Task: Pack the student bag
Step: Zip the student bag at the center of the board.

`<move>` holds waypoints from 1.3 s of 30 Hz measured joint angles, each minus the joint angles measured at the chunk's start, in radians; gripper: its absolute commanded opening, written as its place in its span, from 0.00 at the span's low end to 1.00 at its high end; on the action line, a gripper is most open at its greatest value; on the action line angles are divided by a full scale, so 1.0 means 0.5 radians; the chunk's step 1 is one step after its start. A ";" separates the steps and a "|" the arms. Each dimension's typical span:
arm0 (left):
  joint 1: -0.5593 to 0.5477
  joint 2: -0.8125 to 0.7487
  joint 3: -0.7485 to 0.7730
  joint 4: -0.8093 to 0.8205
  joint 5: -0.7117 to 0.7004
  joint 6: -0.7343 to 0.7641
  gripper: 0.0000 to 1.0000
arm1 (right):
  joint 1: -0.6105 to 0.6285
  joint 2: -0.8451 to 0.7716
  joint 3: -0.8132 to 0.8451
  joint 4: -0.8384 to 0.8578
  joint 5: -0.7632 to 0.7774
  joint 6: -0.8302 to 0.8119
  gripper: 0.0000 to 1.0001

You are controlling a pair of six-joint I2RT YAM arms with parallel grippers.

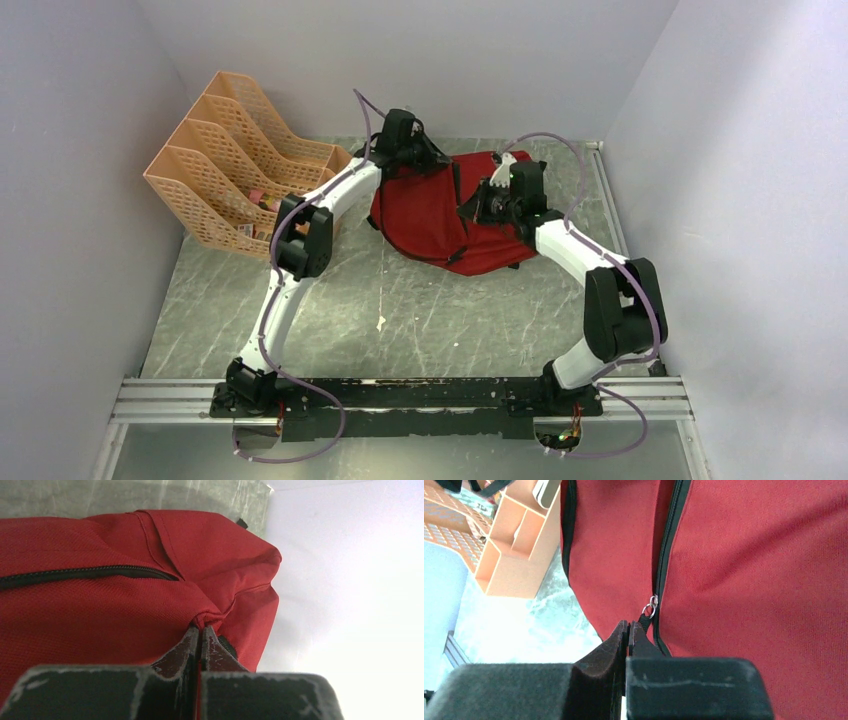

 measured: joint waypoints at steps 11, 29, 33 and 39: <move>0.061 0.080 0.092 -0.005 -0.002 0.020 0.05 | 0.065 -0.220 -0.172 -0.283 0.138 0.035 0.00; 0.074 0.119 0.134 -0.072 0.050 0.105 0.11 | 0.095 -0.374 -0.446 -0.304 0.512 0.131 0.00; 0.089 0.119 0.134 -0.037 0.089 0.185 0.49 | 0.100 -0.375 -0.449 -0.288 0.494 0.140 0.14; 0.188 -0.061 -0.069 0.119 0.115 0.398 0.73 | 0.103 -0.555 -0.449 -0.373 0.559 0.159 0.38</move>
